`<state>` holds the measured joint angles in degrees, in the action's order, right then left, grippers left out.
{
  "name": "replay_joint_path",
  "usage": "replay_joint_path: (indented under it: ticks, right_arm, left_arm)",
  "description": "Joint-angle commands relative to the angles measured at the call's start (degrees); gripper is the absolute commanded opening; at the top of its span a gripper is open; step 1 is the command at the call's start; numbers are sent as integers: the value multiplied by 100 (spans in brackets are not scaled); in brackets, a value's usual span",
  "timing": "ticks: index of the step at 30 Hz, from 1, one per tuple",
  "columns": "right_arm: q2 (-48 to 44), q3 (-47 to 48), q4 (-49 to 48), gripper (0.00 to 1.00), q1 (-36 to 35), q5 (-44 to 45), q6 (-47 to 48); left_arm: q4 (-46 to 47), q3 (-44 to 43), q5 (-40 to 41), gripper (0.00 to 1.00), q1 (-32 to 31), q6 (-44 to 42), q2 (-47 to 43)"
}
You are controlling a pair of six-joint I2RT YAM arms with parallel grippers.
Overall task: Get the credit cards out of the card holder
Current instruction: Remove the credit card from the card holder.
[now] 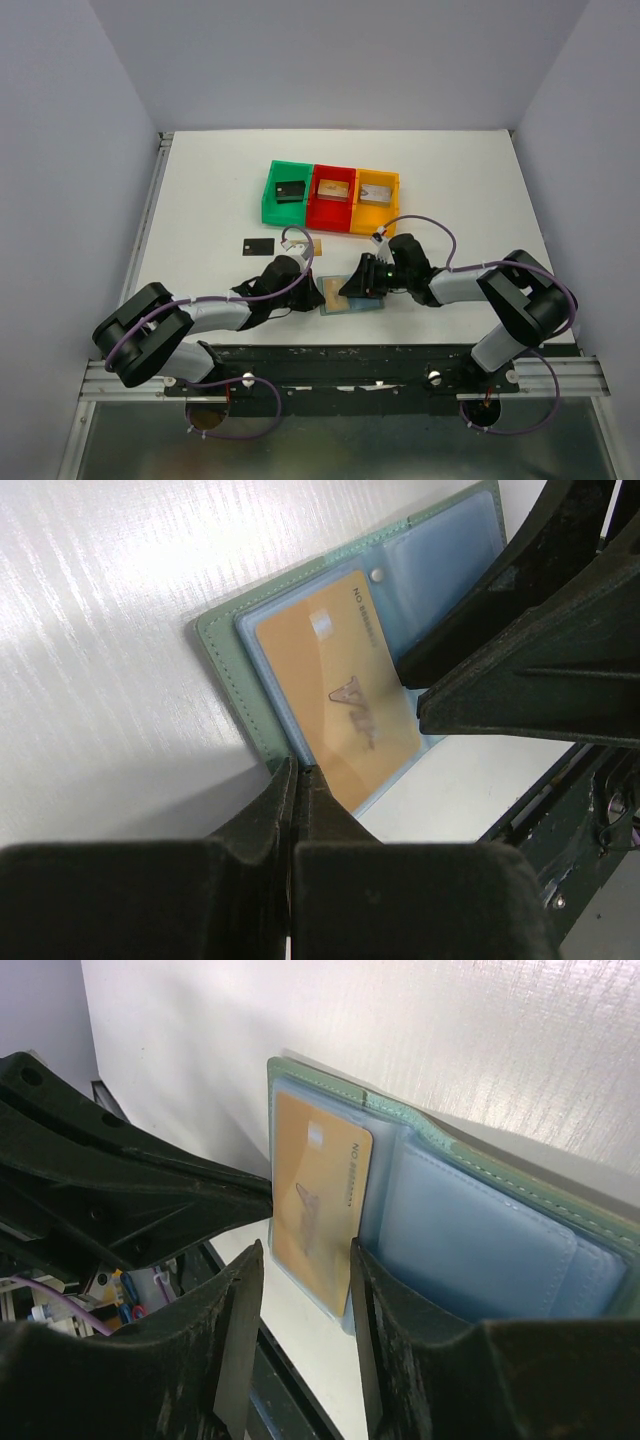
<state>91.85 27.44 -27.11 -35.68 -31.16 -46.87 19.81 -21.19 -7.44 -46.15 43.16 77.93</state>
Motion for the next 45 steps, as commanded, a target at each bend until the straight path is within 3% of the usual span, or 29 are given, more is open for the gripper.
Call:
replay_joint_path:
  ticks: [1,14,22,32,45]
  right_arm:
    - [-27,-134,329,49,-35,180,161]
    - [-27,-72,479,51,-35,207,301]
    - [43,-344,-715,50,-35,-197,-173]
    - [131,-345,-1059,49,-35,-496,-287]
    - [886,-450,-2262,49,-35,-909,-911]
  left_arm:
    - [-74,54,129,0,-17,0,73]
    - [-153,-25,138,0,-26,-44,73]
    - [-74,-34,103,0,-26,-27,266]
    - [93,-25,15,0,-17,0,407]
    - [435,-140,-275,0,-17,-18,750]
